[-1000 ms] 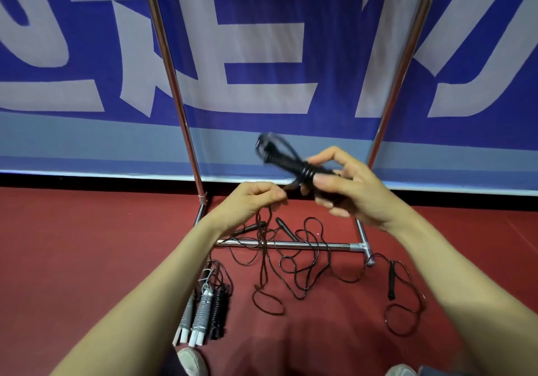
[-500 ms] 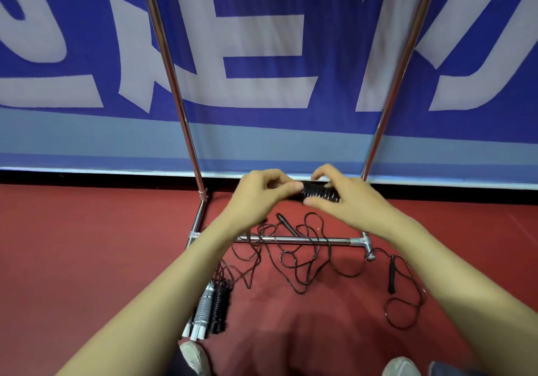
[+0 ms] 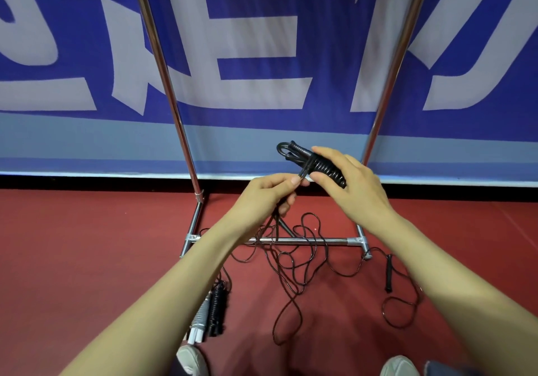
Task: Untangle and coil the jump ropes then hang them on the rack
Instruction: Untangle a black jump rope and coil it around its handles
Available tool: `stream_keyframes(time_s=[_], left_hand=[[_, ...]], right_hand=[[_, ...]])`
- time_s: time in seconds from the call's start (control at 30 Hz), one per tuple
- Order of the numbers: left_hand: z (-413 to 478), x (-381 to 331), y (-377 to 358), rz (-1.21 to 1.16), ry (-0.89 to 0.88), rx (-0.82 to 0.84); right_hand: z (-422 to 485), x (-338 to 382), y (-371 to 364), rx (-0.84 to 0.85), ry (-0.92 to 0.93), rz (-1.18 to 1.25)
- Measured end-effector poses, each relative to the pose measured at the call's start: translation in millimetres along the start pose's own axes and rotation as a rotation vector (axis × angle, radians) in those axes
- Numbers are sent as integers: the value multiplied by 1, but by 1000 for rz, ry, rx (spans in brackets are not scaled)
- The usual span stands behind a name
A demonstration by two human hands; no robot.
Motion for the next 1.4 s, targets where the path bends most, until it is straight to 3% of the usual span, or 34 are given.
stream_keyframes(time_s=[0.27,0.47,0.57,0.7,0.83,1.0,1.2,1.4], left_hand=[[-1,2,6,58,-17,136],[-3,-4,18,130,-129,29],[-3,-2,17,232,-134,26],[-3,-5,26,426,-135,-15],[-9,-15,35,428,-98,95],[-10,-5,23,547,-13,169],[-4,-1,18,698,-74,-34],[-8,-8,9,826,-244,-279]], right_hand=[[4,1,14,-106,-93,499],[2,8,21,-62,-124,732],[-1,17,19,33,-108,832],[-11,27,8,349,-54,899],[-19,32,1,579,-55,877],[-23,29,-11,748,-30,592],[-28,18,-16,792,-30,195],[-20,10,-13,646,24,-98]])
Point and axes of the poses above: each hand's wrist, its own z-axis towards the middle knuckle, its own y-axis out of the back of the hand, x = y × z, the point moved 5 cm from there along z, towards the middle knuckle, and after that the axes turned 13 degrees about y, right-handed, at the moved point
